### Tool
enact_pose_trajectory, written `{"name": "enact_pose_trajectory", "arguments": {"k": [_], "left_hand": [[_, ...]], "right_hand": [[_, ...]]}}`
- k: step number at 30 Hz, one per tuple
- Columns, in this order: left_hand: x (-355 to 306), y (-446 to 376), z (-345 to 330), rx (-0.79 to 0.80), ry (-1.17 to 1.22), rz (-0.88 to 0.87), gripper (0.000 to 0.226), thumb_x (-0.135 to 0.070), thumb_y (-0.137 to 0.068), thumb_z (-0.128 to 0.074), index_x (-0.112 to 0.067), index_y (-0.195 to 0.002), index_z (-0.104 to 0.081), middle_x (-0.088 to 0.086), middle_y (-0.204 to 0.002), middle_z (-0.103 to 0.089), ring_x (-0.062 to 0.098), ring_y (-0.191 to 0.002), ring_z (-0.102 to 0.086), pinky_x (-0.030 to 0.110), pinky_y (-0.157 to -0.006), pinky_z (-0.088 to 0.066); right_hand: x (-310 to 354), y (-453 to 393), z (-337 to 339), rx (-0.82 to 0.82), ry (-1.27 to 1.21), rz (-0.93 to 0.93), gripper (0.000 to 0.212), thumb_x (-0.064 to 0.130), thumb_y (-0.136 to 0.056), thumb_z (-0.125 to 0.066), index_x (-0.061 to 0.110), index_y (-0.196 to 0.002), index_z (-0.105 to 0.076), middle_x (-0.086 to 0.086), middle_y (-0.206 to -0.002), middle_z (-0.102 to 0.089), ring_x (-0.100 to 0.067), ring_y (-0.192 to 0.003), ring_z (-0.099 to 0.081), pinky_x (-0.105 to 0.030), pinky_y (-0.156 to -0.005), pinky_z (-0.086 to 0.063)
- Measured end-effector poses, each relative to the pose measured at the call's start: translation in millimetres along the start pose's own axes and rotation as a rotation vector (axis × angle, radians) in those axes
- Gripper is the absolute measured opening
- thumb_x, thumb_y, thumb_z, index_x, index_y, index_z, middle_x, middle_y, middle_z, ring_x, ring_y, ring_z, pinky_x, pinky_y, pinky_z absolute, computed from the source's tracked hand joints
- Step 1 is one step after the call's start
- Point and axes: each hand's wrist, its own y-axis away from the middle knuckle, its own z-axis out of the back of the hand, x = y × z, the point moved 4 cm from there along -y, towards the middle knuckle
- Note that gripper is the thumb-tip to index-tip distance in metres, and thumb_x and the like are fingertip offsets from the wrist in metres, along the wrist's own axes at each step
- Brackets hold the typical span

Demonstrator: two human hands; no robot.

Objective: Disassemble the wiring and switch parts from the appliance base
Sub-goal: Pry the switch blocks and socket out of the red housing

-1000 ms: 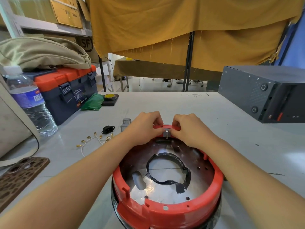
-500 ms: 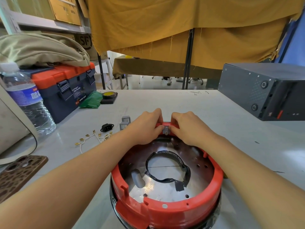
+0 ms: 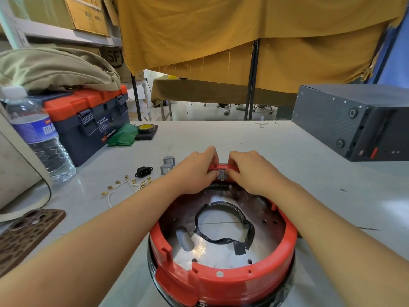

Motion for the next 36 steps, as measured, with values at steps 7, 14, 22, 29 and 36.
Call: {"name": "enact_pose_trajectory", "arguments": {"k": [7, 14, 22, 29, 36], "left_hand": [[1.9, -0.2, -0.7, 0.01, -0.01, 0.0, 0.026, -0.021, -0.085, -0.063, -0.018, -0.101, -0.043, 0.005, -0.087, -0.062, 0.022, -0.075, -0.055, 0.034, -0.068, -0.046], [0.3, -0.1, -2.0, 0.002, -0.035, -0.039, 0.03, -0.019, -0.085, -0.062, -0.02, -0.107, -0.042, 0.005, -0.087, -0.066, 0.022, -0.076, -0.055, 0.034, -0.068, -0.044], [-2.1, 0.7, 2.3, -0.055, -0.081, -0.047, 0.027, -0.024, -0.082, -0.066, -0.023, -0.094, -0.042, 0.003, -0.088, -0.064, 0.024, -0.08, -0.057, 0.035, -0.069, -0.046], [-4.1, 0.1, 1.4, -0.033, -0.132, -0.062, 0.026, -0.023, -0.084, -0.063, -0.022, -0.09, -0.038, 0.007, -0.086, -0.063, 0.027, -0.078, -0.056, 0.038, -0.067, -0.045], [-1.0, -2.2, 1.7, -0.007, -0.12, -0.059, 0.026, -0.024, -0.084, -0.063, -0.023, -0.092, -0.039, 0.005, -0.086, -0.063, 0.024, -0.077, -0.055, 0.035, -0.065, -0.043]], "right_hand": [[-1.2, -0.8, -0.5, 0.024, -0.031, -0.044, 0.023, 0.028, -0.088, -0.061, 0.013, -0.104, -0.055, -0.007, -0.091, -0.053, -0.028, -0.083, -0.057, -0.037, -0.07, -0.049], [-1.7, -2.4, -2.4, 0.018, 0.031, -0.039, 0.02, 0.031, -0.088, -0.061, 0.015, -0.098, -0.057, -0.004, -0.085, -0.049, -0.024, -0.075, -0.052, -0.031, -0.059, -0.036], [-2.4, -4.3, -3.9, 0.026, 0.003, -0.024, 0.019, 0.031, -0.086, -0.065, 0.019, -0.088, -0.051, -0.004, -0.085, -0.051, -0.024, -0.076, -0.053, -0.03, -0.057, -0.035], [-4.6, -5.9, -4.0, 0.045, -0.056, -0.03, 0.021, 0.031, -0.084, -0.068, 0.02, -0.082, -0.051, -0.007, -0.09, -0.058, -0.028, -0.082, -0.057, -0.033, -0.065, -0.042], [-4.7, -7.2, -4.8, 0.049, -0.054, -0.034, 0.02, 0.031, -0.084, -0.068, 0.02, -0.083, -0.051, -0.006, -0.088, -0.056, -0.028, -0.081, -0.056, -0.033, -0.064, -0.041]]}}
